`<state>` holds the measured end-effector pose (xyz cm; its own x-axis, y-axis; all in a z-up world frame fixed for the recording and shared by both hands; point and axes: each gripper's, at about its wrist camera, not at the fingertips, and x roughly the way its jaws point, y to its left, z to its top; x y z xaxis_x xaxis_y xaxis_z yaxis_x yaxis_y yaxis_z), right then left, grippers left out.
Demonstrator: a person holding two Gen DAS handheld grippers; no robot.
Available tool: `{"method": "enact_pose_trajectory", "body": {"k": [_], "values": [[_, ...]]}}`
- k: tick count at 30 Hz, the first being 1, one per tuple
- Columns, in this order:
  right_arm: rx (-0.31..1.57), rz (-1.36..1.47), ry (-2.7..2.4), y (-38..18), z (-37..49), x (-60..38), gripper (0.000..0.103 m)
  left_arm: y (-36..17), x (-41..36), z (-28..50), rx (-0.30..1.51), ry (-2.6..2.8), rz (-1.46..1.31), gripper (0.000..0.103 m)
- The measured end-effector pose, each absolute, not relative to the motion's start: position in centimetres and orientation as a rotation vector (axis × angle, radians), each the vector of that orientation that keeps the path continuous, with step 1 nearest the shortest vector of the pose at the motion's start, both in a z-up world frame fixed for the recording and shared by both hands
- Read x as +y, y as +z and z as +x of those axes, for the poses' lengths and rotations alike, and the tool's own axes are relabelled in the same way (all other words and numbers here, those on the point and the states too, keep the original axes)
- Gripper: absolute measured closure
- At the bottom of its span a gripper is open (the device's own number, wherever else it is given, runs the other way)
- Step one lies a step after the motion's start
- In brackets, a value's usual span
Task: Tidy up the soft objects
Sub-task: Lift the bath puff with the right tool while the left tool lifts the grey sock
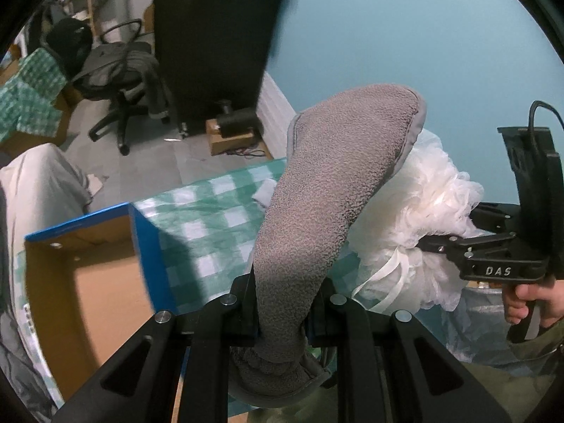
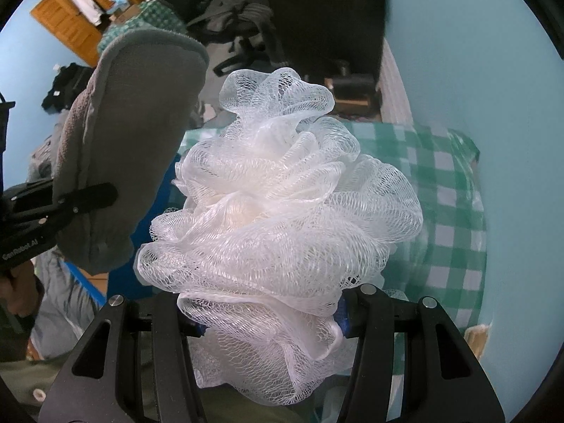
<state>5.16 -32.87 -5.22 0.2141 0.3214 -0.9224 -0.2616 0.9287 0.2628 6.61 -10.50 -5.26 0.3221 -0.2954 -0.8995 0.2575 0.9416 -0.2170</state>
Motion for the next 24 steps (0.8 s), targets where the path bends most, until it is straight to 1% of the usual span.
{"method": "enact_pose_trajectory", "body": {"k": [24], "values": [[1.238, -0.108, 0.685, -3.5, 7.6, -20.0, 0.051, -4.2, 1.8, 1.0, 1.158, -0.074, -0.202, 0.085]]}}
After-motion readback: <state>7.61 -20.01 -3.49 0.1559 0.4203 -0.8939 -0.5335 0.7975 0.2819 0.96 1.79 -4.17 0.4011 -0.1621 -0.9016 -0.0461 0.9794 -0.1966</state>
